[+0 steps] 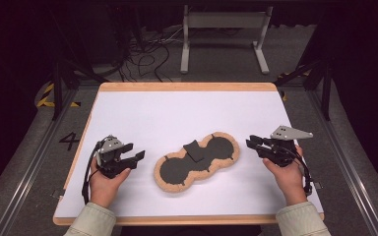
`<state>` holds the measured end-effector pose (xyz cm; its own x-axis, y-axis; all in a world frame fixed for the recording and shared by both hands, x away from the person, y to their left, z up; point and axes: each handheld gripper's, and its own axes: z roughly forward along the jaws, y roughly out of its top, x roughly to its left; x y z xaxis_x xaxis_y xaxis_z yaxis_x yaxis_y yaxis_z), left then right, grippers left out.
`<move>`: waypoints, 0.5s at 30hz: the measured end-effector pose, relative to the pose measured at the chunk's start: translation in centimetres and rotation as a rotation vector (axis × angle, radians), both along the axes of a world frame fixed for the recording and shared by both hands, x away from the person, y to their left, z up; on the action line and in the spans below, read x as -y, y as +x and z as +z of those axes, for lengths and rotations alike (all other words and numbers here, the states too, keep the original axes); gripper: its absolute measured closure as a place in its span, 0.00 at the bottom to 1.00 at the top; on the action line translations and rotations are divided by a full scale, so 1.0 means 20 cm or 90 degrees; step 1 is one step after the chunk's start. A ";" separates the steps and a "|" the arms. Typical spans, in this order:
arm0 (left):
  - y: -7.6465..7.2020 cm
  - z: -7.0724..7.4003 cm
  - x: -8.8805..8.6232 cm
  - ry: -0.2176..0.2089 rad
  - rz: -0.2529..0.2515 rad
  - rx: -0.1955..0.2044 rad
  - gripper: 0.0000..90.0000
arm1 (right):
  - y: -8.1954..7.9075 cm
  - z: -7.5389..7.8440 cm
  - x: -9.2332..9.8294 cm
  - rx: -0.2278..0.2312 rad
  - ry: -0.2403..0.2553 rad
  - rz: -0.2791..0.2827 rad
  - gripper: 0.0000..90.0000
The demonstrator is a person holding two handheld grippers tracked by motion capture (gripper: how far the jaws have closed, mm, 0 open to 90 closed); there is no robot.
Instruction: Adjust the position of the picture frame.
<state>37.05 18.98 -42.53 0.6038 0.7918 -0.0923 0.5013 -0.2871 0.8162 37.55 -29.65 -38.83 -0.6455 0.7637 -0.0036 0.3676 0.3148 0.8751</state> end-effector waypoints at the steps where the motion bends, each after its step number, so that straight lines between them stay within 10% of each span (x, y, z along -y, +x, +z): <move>1: 0.00 0.00 0.01 0.003 -0.007 -0.003 0.50 | 0.00 0.00 0.00 0.000 -0.003 0.000 0.82; 15: -0.03 0.06 0.10 0.022 -0.064 -0.004 0.49 | 0.01 0.00 -0.02 -0.045 -0.041 0.001 1.00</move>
<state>36.54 17.03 -41.36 0.6801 0.7298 -0.0700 0.4737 -0.3645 0.8017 37.77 -29.23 -38.78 -0.6473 0.7622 -0.0068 0.4268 0.3698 0.8253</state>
